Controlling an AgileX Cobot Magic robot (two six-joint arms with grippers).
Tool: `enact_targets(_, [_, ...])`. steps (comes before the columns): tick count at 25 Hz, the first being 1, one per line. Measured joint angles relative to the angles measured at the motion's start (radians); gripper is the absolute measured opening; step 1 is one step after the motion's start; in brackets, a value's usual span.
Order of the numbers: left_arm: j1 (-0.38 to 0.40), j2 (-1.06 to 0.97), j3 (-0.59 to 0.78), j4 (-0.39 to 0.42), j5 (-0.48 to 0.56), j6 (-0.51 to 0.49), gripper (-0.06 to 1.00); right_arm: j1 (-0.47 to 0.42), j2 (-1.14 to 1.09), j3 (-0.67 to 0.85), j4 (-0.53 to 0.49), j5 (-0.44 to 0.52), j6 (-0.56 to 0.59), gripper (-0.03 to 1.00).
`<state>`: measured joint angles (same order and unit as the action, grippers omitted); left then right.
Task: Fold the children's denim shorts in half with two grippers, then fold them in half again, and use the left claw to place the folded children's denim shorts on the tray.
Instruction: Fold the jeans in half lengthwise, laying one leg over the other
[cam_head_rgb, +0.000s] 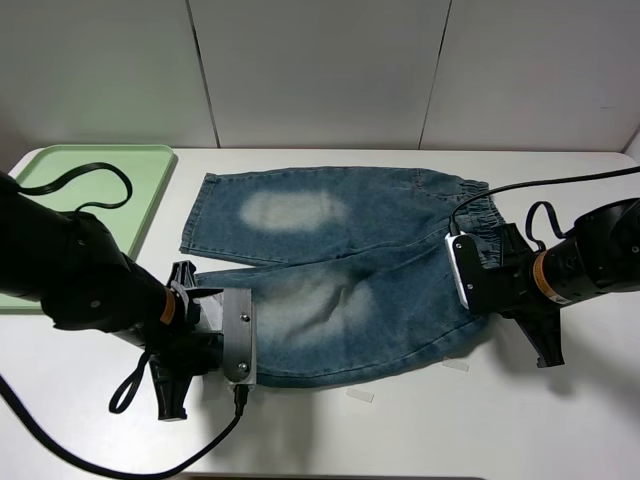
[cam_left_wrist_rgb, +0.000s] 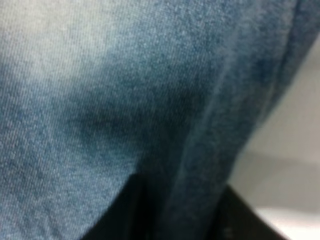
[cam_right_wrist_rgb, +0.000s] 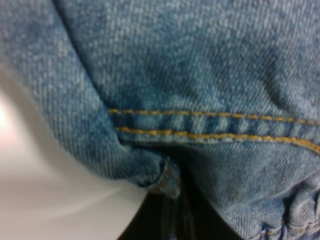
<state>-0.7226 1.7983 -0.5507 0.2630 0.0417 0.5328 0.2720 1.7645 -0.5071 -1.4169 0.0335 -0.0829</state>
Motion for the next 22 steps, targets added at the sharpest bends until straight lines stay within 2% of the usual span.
enact_targets(2, [0.001, 0.002, 0.000, 0.004, 0.002, 0.000, 0.11, 0.000, 0.000, 0.000, 0.002, 0.000, 0.000, -0.03])
enact_targets(4, [0.001, 0.002, 0.000, 0.004, 0.008, 0.000, 0.04, 0.000, 0.000, 0.000, 0.002, -0.001, 0.000, -0.03])
enact_targets(14, [-0.012, -0.029, 0.001, 0.007, 0.042, -0.091, 0.03, 0.000, -0.004, 0.000, 0.006, -0.001, 0.000, -0.03])
enact_targets(18, [-0.019, -0.107, -0.005, 0.007, 0.086, -0.163, 0.03, 0.000, -0.054, 0.000, 0.026, -0.004, 0.000, -0.03])
enact_targets(22, [-0.019, -0.209, -0.037, 0.007, 0.125, -0.192, 0.03, 0.000, -0.133, 0.001, 0.074, -0.004, 0.000, -0.03])
